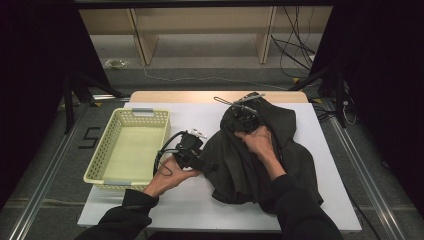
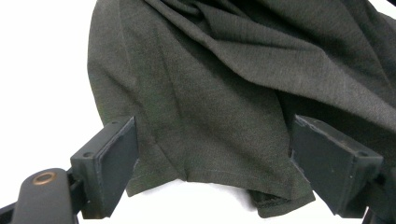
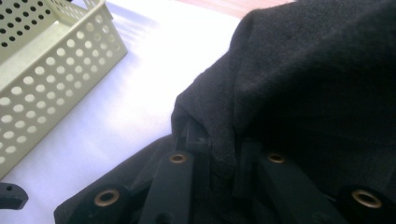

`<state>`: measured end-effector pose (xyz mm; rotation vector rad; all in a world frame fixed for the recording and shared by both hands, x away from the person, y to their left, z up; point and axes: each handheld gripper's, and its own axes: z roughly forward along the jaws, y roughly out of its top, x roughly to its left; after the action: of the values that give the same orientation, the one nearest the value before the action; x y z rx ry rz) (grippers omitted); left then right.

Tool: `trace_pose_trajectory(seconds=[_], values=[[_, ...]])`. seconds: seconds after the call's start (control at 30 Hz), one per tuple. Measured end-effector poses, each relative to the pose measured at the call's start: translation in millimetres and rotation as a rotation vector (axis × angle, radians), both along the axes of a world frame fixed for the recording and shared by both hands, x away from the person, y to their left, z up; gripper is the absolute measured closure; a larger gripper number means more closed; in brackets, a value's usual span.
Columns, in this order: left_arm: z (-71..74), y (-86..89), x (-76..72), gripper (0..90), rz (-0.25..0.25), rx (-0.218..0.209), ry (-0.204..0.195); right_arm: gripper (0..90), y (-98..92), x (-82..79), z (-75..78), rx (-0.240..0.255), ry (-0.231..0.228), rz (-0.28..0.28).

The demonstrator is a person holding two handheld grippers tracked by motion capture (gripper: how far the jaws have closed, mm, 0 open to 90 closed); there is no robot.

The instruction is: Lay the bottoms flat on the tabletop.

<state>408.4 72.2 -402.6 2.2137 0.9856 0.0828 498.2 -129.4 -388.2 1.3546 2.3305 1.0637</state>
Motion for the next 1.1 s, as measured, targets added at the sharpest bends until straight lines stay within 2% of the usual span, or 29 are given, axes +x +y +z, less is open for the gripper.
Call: trace_pose_trajectory(seconds=[0.2,0.33,0.43,0.53,0.8,0.87,1.0,1.1], values=[[-4.1,1.0,1.8,15.6,0.001,0.013,0.007,76.5,-1.2,-1.1,1.5,0.003,0.004,0.017],[-6.7,3.9,4.1,15.6,0.014,0.012,0.012,68.3,-8.6,-1.8,7.1,0.026,0.002,0.021],[-6.3,5.0,4.4,15.6,0.021,0.009,0.011,59.1,-15.8,-3.7,13.6,0.061,0.001,0.037],[-5.8,5.0,4.4,15.6,0.022,0.009,0.010,54.0,-22.4,-7.6,20.5,0.063,-0.004,0.055],[-4.3,5.2,4.4,15.6,0.024,0.011,0.006,42.9,-43.0,-24.1,31.2,0.081,-0.028,0.058],[-4.4,5.2,4.5,15.6,0.026,0.011,0.006,41.1,-48.2,-30.2,33.3,0.080,-0.046,0.050],[-4.1,4.8,4.5,15.6,0.027,0.013,0.005,38.1,-55.0,-41.1,36.2,0.057,-0.074,0.053],[-3.8,4.7,4.6,15.6,0.028,0.012,0.005,36.3,-59.9,-47.8,33.6,0.055,-0.073,0.054]])
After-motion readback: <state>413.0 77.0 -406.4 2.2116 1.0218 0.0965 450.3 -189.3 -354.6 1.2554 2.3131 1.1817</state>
